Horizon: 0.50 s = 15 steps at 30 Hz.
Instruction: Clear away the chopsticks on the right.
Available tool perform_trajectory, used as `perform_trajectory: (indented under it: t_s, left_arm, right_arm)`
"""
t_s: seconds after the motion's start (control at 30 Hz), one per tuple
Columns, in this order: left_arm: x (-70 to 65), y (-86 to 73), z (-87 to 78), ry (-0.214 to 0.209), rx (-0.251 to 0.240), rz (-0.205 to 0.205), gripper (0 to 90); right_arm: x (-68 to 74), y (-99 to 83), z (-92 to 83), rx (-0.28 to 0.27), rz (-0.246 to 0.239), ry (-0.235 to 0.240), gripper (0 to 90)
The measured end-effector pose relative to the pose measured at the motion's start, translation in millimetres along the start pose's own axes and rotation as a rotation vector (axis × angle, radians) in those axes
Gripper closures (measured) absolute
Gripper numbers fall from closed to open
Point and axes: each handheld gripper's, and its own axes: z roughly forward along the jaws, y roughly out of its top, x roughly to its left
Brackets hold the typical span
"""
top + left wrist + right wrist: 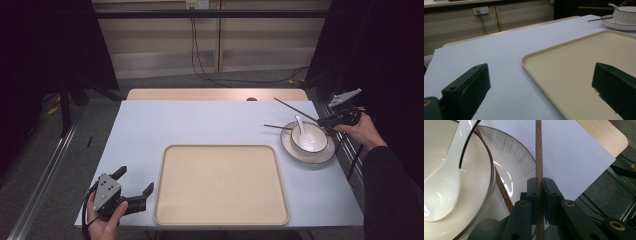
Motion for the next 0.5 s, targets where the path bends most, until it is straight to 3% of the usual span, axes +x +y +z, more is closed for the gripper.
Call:
perform_trajectory:
  t_s: [0.23, 0.43, 0.5]
  left_arm:
    - [0.9, -0.1, 0.9, -0.006, 0.004, 0.008, 1.7]
    - [3.1, -0.6, 3.1, -0.014, -0.003, -0.014, 1.5]
    - [4.1, 1.1, 3.2, -0.016, -0.002, 0.001, 1.5]
  right_arm:
    - [7.0, 0.1, -12.9, -0.039, 0.032, -0.028, 84.5]
    - [14.3, -0.9, -37.8, -0.096, 0.113, -0.026, 84.5]
    - [18.1, -2.5, -45.8, -0.110, 0.144, -0.040, 84.6]
